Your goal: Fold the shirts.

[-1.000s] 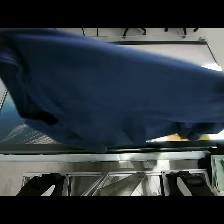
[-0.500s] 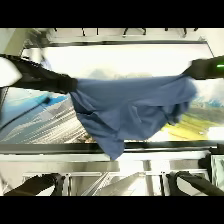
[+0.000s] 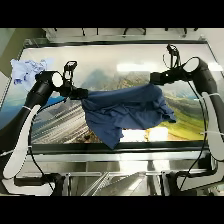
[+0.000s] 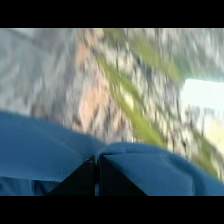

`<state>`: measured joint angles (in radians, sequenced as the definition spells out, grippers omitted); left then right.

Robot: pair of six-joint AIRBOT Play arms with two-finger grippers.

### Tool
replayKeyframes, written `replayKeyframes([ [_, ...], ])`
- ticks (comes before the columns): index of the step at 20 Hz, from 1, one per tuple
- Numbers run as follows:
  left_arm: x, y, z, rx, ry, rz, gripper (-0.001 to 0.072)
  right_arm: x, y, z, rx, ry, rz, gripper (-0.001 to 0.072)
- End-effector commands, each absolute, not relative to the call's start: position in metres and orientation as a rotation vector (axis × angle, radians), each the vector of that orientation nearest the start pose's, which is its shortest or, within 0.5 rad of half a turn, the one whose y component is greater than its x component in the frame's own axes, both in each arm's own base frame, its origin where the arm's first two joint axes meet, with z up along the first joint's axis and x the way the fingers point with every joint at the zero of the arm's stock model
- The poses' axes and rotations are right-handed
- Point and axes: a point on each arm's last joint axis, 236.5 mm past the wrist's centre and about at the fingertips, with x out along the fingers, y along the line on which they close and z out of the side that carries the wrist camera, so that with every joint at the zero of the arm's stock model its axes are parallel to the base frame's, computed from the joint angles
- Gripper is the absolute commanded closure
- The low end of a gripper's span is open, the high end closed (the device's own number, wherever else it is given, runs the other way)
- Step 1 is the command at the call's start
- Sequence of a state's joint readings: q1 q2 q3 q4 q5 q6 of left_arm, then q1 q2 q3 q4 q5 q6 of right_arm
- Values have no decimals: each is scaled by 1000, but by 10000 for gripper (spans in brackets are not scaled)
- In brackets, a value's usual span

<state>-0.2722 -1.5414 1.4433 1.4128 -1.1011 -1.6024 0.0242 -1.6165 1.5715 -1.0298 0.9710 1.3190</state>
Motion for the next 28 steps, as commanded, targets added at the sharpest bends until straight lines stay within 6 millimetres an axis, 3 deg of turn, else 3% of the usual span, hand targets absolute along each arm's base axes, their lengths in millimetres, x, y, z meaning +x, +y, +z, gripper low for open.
replayKeyframes([
  [1, 464, -154, -7, -54, 1176, -284, 617, 581, 108, 76, 322, 705, 346, 687],
  [2, 466, -154, -4, -61, 1162, -282, 238, 585, 106, 78, 320, 690, 337, 505],
  [3, 466, -154, -1, -59, 1165, -282, 14, 585, 104, 77, 312, 690, 333, 54],
  [4, 464, -150, 5, -58, 1182, -281, 18, 581, 104, 74, 300, 712, 340, -5],
  [7, 455, -123, 31, -47, 1234, -252, 19, 545, 94, 76, 305, 846, 399, -1],
  [9, 430, -99, 41, -60, 1293, -226, 19, 504, 67, 82, 325, 978, 406, 29],
  [10, 406, -93, 37, -83, 1349, -225, 19, 481, 52, 84, 318, 1045, 413, 156],
  [11, 381, -93, 29, -109, 1398, -233, 19, 459, 38, 85, 327, 1094, 422, 190],
  [14, 307, -122, -9, -254, 1487, -303, 19, 422, 18, 85, 510, 1073, 396, 188],
  [16, 273, -135, -32, -363, 1534, -321, 19, 387, 30, 70, 572, 1085, 431, 189],
  [17, 265, -142, -39, -418, 1539, -324, 19, 373, 38, 64, 590, 1087, 443, 189],
  [21, 271, -161, -66, -613, 1488, -296, 19, 339, 65, 65, 623, 1045, 501, 189],
  [27, 302, -201, -108, -663, 1525, -358, 20, 325, 70, 110, 531, 916, 507, 189],
  [28, 309, -208, -112, -650, 1531, -369, 73, 323, 70, 115, 516, 900, 506, 189],
])
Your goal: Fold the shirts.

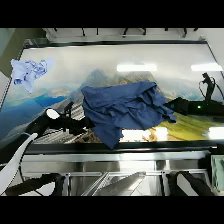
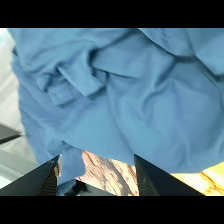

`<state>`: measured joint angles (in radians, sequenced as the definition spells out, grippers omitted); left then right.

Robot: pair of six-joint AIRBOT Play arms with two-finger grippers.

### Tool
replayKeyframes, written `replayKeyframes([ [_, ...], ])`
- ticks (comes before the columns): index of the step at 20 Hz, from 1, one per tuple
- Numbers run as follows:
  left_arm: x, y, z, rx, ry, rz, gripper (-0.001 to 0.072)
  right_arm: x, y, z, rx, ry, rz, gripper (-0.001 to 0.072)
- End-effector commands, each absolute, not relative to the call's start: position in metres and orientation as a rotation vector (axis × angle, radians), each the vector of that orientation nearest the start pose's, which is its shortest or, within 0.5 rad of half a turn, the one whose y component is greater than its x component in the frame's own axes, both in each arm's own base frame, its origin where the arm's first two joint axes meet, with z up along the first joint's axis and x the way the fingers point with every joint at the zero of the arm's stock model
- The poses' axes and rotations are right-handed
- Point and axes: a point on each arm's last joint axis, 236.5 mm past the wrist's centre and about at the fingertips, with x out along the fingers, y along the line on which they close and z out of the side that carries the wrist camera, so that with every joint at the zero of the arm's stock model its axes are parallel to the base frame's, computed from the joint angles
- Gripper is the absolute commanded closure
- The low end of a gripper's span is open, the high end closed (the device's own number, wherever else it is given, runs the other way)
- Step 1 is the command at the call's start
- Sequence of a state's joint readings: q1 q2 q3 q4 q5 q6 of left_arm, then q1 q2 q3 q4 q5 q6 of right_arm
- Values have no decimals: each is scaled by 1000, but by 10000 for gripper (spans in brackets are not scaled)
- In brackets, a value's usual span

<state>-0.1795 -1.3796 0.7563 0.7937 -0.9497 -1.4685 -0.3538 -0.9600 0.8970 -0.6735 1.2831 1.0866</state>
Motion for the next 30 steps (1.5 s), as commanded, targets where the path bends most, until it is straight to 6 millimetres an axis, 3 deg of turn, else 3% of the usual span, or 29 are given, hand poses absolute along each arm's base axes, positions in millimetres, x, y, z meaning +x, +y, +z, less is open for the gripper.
replayKeyframes([
  [1, 315, -217, -114, -636, 1535, -385, 178, 321, 70, 119, 504, 888, 505, 189],
  [2, 319, -224, -115, -622, 1538, -403, 292, 319, 70, 122, 495, 881, 503, 189],
  [4, 325, -239, -113, -586, 1532, -444, 664, 318, 66, 117, 474, 894, 485, 190],
  [5, 328, -245, -107, -552, 1514, -482, 691, 317, 60, 110, 471, 922, 447, 191],
  [8, 335, -243, -73, -445, 1440, -542, 692, 310, 19, 61, 438, 1095, 247, 192],
  [10, 333, -231, -41, -407, 1395, -562, 692, 316, 0, 39, 431, 1135, 158, 191],
  [12, 329, -214, -12, -383, 1358, -571, 692, 322, -12, 18, 448, 1176, 119, 185],
  [17, 348, -166, 53, -435, 1164, -500, 692, 320, -30, -26, 527, 1292, 87, 174],
  [19, 346, -162, 61, -437, 1145, -497, 692, 322, -32, -36, 529, 1305, 86, 173],
  [21, 342, -163, 58, -436, 1172, -506, 692, 319, -34, -50, 522, 1333, 84, 49],
  [24, 339, -164, 51, -439, 1202, -507, 692, 303, -20, -70, 509, 1412, 156, -5],
  [27, 340, -164, 50, -439, 1205, -506, 692, 289, -4, -90, 537, 1433, 207, -5],
  [30, 339, -164, 50, -442, 1207, -504, 692, 305, 5, -92, 600, 1349, 212, -4],
])
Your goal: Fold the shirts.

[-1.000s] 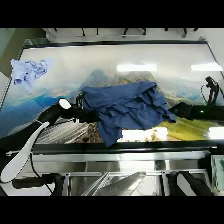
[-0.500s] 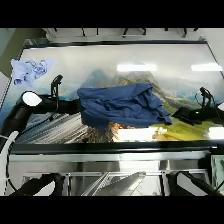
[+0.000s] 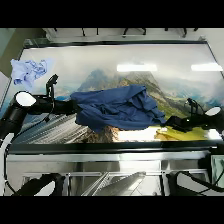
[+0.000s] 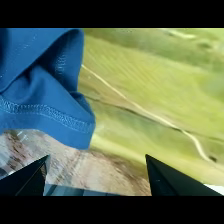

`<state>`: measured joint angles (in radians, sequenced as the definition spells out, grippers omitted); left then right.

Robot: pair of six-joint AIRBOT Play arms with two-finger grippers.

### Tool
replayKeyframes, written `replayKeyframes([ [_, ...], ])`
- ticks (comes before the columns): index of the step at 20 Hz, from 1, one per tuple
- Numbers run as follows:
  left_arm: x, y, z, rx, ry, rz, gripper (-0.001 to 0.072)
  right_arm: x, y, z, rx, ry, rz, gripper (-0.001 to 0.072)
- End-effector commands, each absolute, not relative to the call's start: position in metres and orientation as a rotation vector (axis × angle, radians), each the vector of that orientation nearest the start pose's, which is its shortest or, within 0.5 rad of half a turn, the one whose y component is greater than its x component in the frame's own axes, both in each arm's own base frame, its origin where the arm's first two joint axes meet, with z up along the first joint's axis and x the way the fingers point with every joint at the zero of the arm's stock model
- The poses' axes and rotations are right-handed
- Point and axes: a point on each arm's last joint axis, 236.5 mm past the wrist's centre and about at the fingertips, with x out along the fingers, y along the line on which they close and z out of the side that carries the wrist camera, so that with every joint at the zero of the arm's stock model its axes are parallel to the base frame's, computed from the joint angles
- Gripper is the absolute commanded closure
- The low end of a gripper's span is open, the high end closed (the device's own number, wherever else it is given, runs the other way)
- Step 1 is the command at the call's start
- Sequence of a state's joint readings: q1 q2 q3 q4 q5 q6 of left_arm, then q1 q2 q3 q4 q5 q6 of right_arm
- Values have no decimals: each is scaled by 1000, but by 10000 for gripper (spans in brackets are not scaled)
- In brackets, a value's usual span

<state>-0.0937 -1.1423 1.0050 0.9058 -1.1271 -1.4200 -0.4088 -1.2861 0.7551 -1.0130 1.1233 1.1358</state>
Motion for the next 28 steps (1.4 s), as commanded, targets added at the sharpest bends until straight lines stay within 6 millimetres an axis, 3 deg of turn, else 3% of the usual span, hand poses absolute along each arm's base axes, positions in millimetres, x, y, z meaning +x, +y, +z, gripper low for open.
replayKeyframes([
  [1, 340, -164, 50, -443, 1207, -504, 692, 308, 7, -95, 606, 1345, 213, -3],
  [3, 339, -164, 50, -446, 1209, -502, 692, 316, 17, -104, 611, 1343, 225, 7],
  [4, 339, -164, 50, -456, 1212, -495, 692, 320, 23, -108, 604, 1338, 226, 46],
  [5, 339, -164, 50, -465, 1215, -488, 692, 324, 26, -110, 583, 1331, 226, 210],
  [6, 339, -164, 50, -471, 1218, -485, 692, 327, 28, -110, 565, 1322, 228, 485],
  [7, 339, -164, 50, -474, 1222, -484, 692, 328, 28, -108, 544, 1314, 236, 689],
  [10, 338, -164, 50, -473, 1222, -484, 692, 326, 14, -88, 452, 1277, 221, 695],
  [13, 342, -152, 67, -467, 1215, -483, 692, 305, 2, -46, 321, 1251, 192, 696],
  [17, 352, -123, 137, -404, 1087, -474, 692, 288, 15, 51, 336, 1075, 172, 696],
  [20, 344, -119, 208, -344, 919, -496, 692, 289, 17, 163, 259, 785, 160, 696],
  [24, 316, -127, 313, -271, 655, -537, 692, 275, 23, 312, 117, 462, 165, 696],
  [28, 277, -125, 421, -240, 387, -540, 693, 256, 28, 410, 38, 271, 156, 696],
])
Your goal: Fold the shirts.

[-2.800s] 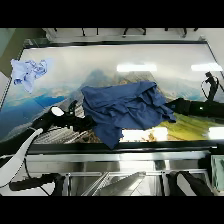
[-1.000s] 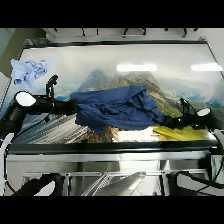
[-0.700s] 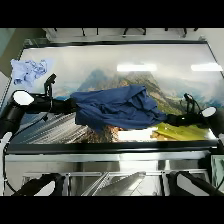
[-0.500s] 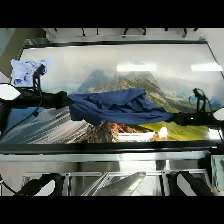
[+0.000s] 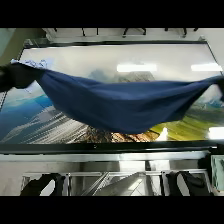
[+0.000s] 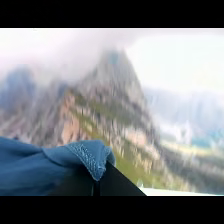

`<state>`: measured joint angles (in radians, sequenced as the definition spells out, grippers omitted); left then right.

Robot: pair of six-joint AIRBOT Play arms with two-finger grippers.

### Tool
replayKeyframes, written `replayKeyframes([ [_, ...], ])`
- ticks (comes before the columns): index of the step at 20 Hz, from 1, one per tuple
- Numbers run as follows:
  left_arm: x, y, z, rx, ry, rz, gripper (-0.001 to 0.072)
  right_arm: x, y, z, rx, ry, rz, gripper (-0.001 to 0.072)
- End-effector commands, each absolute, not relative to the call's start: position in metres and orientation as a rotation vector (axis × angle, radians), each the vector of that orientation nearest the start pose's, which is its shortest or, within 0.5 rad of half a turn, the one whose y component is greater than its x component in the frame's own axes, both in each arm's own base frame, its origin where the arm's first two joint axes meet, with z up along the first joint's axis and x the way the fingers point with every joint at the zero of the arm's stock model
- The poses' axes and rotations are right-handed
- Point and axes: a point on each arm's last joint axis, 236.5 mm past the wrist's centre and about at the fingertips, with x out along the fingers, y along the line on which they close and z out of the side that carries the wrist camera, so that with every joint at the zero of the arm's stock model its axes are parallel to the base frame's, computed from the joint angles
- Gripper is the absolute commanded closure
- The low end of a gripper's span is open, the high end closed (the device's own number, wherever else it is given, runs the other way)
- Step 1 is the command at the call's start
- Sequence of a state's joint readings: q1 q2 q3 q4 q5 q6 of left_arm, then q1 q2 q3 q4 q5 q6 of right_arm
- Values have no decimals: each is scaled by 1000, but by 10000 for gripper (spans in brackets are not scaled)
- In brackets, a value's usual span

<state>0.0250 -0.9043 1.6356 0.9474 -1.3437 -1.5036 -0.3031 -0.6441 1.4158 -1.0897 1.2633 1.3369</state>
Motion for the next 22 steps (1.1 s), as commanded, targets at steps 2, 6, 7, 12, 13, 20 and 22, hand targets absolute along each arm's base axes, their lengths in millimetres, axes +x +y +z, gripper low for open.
replayKeyframes([
  [2, 256, -120, 468, -225, 269, -528, 693, 246, 25, 446, -6, 190, 129, 696],
  [6, 219, -110, 520, -188, 141, -483, 693, 215, 8, 498, -83, 60, 10, 696],
  [7, 213, -107, 525, -181, 121, -464, 693, 204, 3, 510, -105, 27, -27, 696],
  [12, 213, -49, 495, -204, 135, -167, 693, 195, -3, 527, -129, -15, -67, 696],
  [13, 223, -35, 475, -213, 181, -116, 693, 212, -8, 512, -110, 50, -65, 696],
  [20, 370, -43, 320, -432, 547, -283, 693, 358, -51, 351, 101, 550, -40, 695],
  [22, 421, -62, 260, -295, 664, -263, 693, 397, -58, 301, 133, 658, -26, 696],
])
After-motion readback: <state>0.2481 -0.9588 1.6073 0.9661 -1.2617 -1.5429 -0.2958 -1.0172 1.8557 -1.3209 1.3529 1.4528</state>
